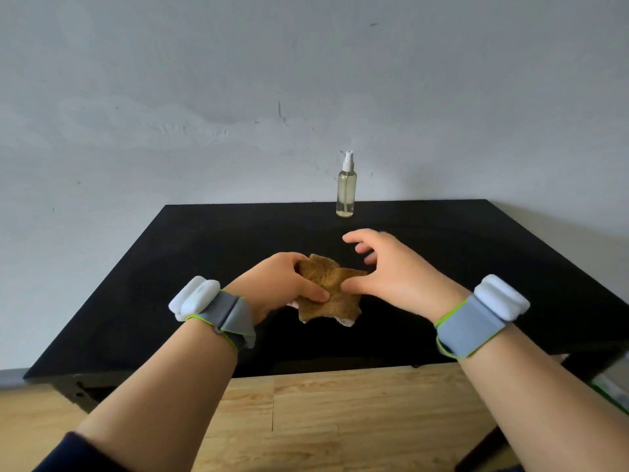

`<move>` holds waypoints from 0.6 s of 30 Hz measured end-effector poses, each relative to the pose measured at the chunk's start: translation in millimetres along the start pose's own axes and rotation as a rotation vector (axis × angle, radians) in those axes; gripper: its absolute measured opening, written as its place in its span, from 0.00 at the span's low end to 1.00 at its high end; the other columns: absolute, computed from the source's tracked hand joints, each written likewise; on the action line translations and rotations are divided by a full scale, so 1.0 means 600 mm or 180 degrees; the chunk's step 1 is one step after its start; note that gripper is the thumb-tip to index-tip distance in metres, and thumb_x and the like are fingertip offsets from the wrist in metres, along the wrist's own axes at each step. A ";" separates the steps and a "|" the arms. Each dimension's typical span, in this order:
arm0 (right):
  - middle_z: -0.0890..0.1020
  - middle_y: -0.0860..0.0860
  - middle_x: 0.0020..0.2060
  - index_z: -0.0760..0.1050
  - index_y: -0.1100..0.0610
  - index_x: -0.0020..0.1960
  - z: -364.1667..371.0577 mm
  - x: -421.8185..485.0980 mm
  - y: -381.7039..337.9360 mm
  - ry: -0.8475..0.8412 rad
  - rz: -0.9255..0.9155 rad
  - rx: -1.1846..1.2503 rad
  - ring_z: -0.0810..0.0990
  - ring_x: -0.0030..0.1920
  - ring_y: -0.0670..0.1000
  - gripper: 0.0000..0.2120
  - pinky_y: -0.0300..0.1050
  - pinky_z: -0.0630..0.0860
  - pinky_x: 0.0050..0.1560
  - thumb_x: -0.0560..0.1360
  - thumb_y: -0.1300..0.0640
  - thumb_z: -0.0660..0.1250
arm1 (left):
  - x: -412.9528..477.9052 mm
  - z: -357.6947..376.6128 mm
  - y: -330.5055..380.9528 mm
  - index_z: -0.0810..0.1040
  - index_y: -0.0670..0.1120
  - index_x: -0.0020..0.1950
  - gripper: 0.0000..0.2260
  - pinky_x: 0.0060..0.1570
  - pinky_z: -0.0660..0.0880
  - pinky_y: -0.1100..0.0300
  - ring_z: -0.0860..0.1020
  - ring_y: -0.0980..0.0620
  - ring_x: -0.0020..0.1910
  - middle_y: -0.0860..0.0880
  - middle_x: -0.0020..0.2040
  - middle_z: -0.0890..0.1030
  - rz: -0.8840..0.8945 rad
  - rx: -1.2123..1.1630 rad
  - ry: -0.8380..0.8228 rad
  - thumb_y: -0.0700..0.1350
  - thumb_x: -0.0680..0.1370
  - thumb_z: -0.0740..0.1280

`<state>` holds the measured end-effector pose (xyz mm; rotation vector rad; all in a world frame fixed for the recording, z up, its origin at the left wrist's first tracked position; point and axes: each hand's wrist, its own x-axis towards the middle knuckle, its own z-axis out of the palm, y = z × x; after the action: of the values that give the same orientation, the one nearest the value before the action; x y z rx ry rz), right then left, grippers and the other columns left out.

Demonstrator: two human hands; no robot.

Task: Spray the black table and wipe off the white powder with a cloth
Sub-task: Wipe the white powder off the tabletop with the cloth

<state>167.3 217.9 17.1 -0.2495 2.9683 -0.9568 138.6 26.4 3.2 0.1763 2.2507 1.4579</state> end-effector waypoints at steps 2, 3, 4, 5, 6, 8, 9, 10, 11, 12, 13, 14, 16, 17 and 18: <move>0.73 0.44 0.54 0.72 0.42 0.63 0.012 -0.012 -0.014 0.0247 -0.0502 -0.0392 0.74 0.54 0.45 0.24 0.43 0.74 0.55 0.70 0.52 0.75 | 0.005 0.005 -0.008 0.79 0.48 0.56 0.18 0.53 0.79 0.55 0.82 0.52 0.49 0.49 0.50 0.84 0.0083 0.0848 0.0345 0.44 0.68 0.77; 0.73 0.44 0.51 0.74 0.43 0.60 0.019 -0.016 -0.020 0.0170 -0.0666 -0.0530 0.75 0.52 0.45 0.20 0.42 0.74 0.52 0.70 0.53 0.74 | 0.007 0.005 -0.012 0.80 0.48 0.55 0.19 0.54 0.78 0.54 0.81 0.53 0.48 0.50 0.49 0.83 0.0136 0.1174 0.0491 0.47 0.66 0.78; 0.73 0.44 0.49 0.76 0.45 0.57 0.027 -0.021 -0.022 0.0021 -0.0738 -0.0663 0.75 0.49 0.46 0.16 0.40 0.74 0.48 0.71 0.54 0.72 | 0.009 0.005 -0.016 0.79 0.48 0.56 0.21 0.54 0.78 0.54 0.80 0.53 0.48 0.51 0.49 0.83 0.0164 0.1408 0.0589 0.50 0.66 0.78; 0.73 0.44 0.48 0.77 0.46 0.56 0.035 -0.023 -0.023 -0.0125 -0.0744 -0.0810 0.76 0.48 0.47 0.13 0.40 0.73 0.47 0.72 0.55 0.71 | 0.010 0.004 -0.019 0.78 0.48 0.59 0.25 0.54 0.78 0.55 0.79 0.53 0.49 0.51 0.51 0.81 0.0166 0.1572 0.0674 0.52 0.65 0.78; 0.73 0.45 0.47 0.78 0.46 0.56 0.043 -0.024 -0.021 -0.0227 -0.0725 -0.0951 0.76 0.48 0.48 0.12 0.41 0.74 0.46 0.74 0.56 0.69 | 0.012 0.003 -0.023 0.75 0.48 0.62 0.29 0.55 0.77 0.56 0.78 0.53 0.51 0.51 0.54 0.78 0.0144 0.1696 0.0754 0.55 0.64 0.78; 0.73 0.46 0.49 0.79 0.46 0.59 0.053 -0.024 -0.016 -0.0311 -0.0701 -0.1129 0.76 0.49 0.49 0.13 0.44 0.76 0.48 0.75 0.56 0.68 | 0.014 0.005 -0.028 0.70 0.51 0.66 0.35 0.58 0.76 0.54 0.75 0.51 0.55 0.51 0.58 0.71 0.0125 0.1893 0.0916 0.59 0.63 0.77; 0.73 0.47 0.50 0.79 0.45 0.60 0.055 -0.021 -0.014 -0.0335 -0.0671 -0.1144 0.76 0.50 0.50 0.14 0.46 0.76 0.49 0.75 0.56 0.68 | 0.014 0.006 -0.030 0.69 0.51 0.64 0.35 0.59 0.75 0.52 0.73 0.51 0.56 0.51 0.57 0.70 0.0160 0.1938 0.0991 0.59 0.62 0.77; 0.73 0.47 0.51 0.79 0.45 0.60 0.055 -0.015 -0.013 -0.0371 -0.0627 -0.1137 0.76 0.51 0.50 0.15 0.46 0.76 0.50 0.75 0.56 0.68 | 0.014 0.006 -0.031 0.69 0.52 0.62 0.33 0.58 0.75 0.52 0.73 0.51 0.56 0.51 0.56 0.70 0.0206 0.1938 0.1038 0.59 0.63 0.77; 0.73 0.47 0.52 0.79 0.44 0.60 0.055 -0.009 -0.011 -0.0418 -0.0586 -0.1113 0.75 0.51 0.50 0.15 0.46 0.75 0.51 0.75 0.56 0.68 | 0.013 0.006 -0.031 0.70 0.52 0.59 0.30 0.58 0.76 0.51 0.73 0.51 0.55 0.51 0.55 0.70 0.0253 0.1905 0.1047 0.58 0.63 0.77; 0.73 0.47 0.52 0.79 0.45 0.60 0.055 -0.002 -0.011 -0.0470 -0.0556 -0.1084 0.75 0.52 0.50 0.16 0.47 0.75 0.52 0.75 0.56 0.69 | 0.013 0.004 -0.032 0.70 0.52 0.58 0.28 0.57 0.76 0.51 0.73 0.51 0.54 0.51 0.54 0.70 0.0282 0.1859 0.1029 0.57 0.63 0.77; 0.73 0.47 0.53 0.79 0.45 0.60 0.054 0.005 -0.010 -0.0508 -0.0537 -0.1066 0.75 0.53 0.51 0.16 0.47 0.75 0.53 0.74 0.57 0.69 | 0.013 0.002 -0.032 0.70 0.52 0.57 0.27 0.56 0.76 0.51 0.73 0.51 0.53 0.51 0.54 0.70 0.0303 0.1813 0.1009 0.56 0.64 0.77; 0.73 0.48 0.53 0.80 0.45 0.60 0.054 0.013 -0.009 -0.0520 -0.0537 -0.1078 0.75 0.53 0.51 0.16 0.47 0.74 0.54 0.74 0.57 0.69 | 0.013 -0.001 -0.032 0.70 0.51 0.57 0.26 0.56 0.76 0.51 0.73 0.51 0.53 0.51 0.54 0.70 0.0314 0.1771 0.1003 0.56 0.65 0.77; 0.74 0.47 0.55 0.80 0.45 0.61 0.054 0.028 -0.008 -0.0503 -0.0541 -0.1115 0.75 0.55 0.51 0.17 0.47 0.74 0.56 0.74 0.59 0.69 | 0.012 -0.007 -0.031 0.71 0.52 0.59 0.26 0.56 0.76 0.51 0.73 0.51 0.54 0.51 0.55 0.71 0.0332 0.1796 0.0997 0.56 0.66 0.76; 0.74 0.47 0.56 0.80 0.45 0.61 0.054 0.037 -0.007 -0.0503 -0.0539 -0.1132 0.75 0.56 0.50 0.17 0.46 0.74 0.56 0.74 0.60 0.68 | 0.013 -0.009 -0.032 0.71 0.52 0.60 0.26 0.57 0.76 0.51 0.73 0.50 0.55 0.51 0.55 0.71 0.0322 0.1875 0.1001 0.57 0.67 0.75; 0.74 0.47 0.56 0.80 0.46 0.60 0.054 0.046 -0.007 -0.0507 -0.0530 -0.1141 0.75 0.57 0.50 0.17 0.46 0.74 0.57 0.74 0.60 0.68 | 0.013 -0.011 -0.033 0.71 0.52 0.61 0.25 0.58 0.75 0.50 0.73 0.50 0.56 0.50 0.56 0.72 0.0319 0.1994 0.1026 0.58 0.68 0.74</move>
<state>142.9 191.6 -5.5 -0.5558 2.9829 -0.3805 131.3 14.8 -14.6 0.2626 2.9453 0.8178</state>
